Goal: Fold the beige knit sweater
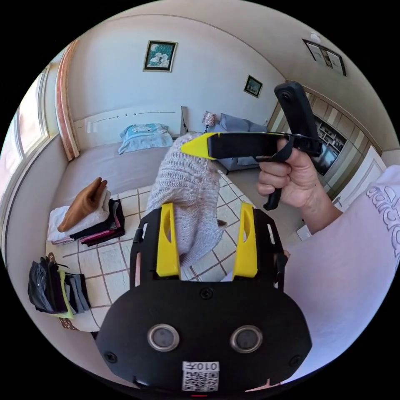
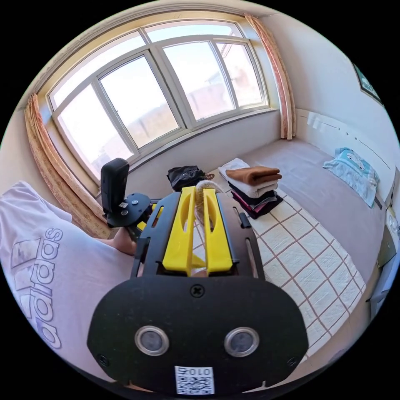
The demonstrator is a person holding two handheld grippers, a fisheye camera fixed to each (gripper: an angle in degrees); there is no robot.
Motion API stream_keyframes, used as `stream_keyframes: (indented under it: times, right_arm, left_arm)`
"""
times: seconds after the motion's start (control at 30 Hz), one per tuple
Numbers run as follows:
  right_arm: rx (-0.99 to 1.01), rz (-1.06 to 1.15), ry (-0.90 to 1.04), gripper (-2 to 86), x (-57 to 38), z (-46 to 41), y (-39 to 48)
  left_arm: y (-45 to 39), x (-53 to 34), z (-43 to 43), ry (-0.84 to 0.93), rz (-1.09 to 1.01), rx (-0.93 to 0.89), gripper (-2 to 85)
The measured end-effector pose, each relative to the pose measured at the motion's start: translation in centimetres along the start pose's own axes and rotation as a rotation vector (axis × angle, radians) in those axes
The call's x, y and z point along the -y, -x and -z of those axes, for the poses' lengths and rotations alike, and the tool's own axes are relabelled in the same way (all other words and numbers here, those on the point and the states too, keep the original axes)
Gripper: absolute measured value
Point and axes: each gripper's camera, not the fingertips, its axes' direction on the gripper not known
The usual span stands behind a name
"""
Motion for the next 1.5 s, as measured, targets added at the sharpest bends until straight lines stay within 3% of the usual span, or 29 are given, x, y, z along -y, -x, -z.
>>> stream_keyframes:
  times: [0.23,0.3,0.37,0.47,0.53,0.63,0.83,0.93,1.07,1.2,1.3,1.4,1.5]
  right_arm:
    - [-0.033,0.166,0.072,3.7,-1.4,-3.9,2.0]
    - [-0.100,0.178,0.077,3.6,-1.7,-4.2,1.2]
    - [-0.030,0.119,0.064,3.5,-2.1,-4.5,-2.1]
    - [0.109,-0.002,0.055,3.5,-3.0,-5.5,-7.6]
    - [0.188,-0.061,-0.002,3.3,-4.0,-5.3,-10.6]
    - [0.149,-0.127,-0.202,3.5,-7.5,-2.9,-14.1]
    - [-0.039,-0.093,-0.225,8.2,-14.0,-4.8,-15.3]
    - [-0.056,-0.109,-0.163,13.1,-15.7,-8.9,-14.9]
    - [-0.282,-0.156,-0.142,22.0,-16.2,-13.1,-14.5]
    - [-0.447,-0.137,-0.184,21.0,-14.7,-13.7,-14.7]
    - [-0.651,-0.226,-0.203,8.6,-13.7,-12.4,-16.4]
    - [-0.557,-0.288,-0.251,5.7,-15.1,-8.4,-18.9]
    - [-0.301,-0.206,-0.265,5.1,-17.3,-5.7,-20.1]
  left_arm:
    - [3.9,1.5,2.4,-0.020,0.089,0.089,8.3]
    - [4.9,2.1,2.9,0.008,0.074,0.051,5.8]
    - [5.9,2.6,3.3,0.000,0.069,-0.017,4.2]
    - [9.7,3.5,2.7,0.036,0.157,-0.347,2.9]
    - [13.9,2.9,1.5,0.009,0.376,-0.642,2.4]
    - [17.7,1.3,1.1,-0.120,0.652,-0.847,2.2]
    - [17.0,7.1,5.7,-0.223,0.629,-0.650,2.3]
    - [15.6,10.7,6.7,-0.317,0.602,-0.704,2.5]
    - [13.2,15.3,8.0,-0.436,0.536,-0.820,2.8]
    - [9.9,20.0,9.9,-0.533,0.418,-0.889,3.3]
    - [8.6,22.3,11.0,-0.545,0.355,-0.910,3.8]
    - [10.7,22.9,12.8,-0.567,0.350,-0.818,4.3]
    - [15.0,22.1,13.1,-0.517,0.413,-0.734,4.6]
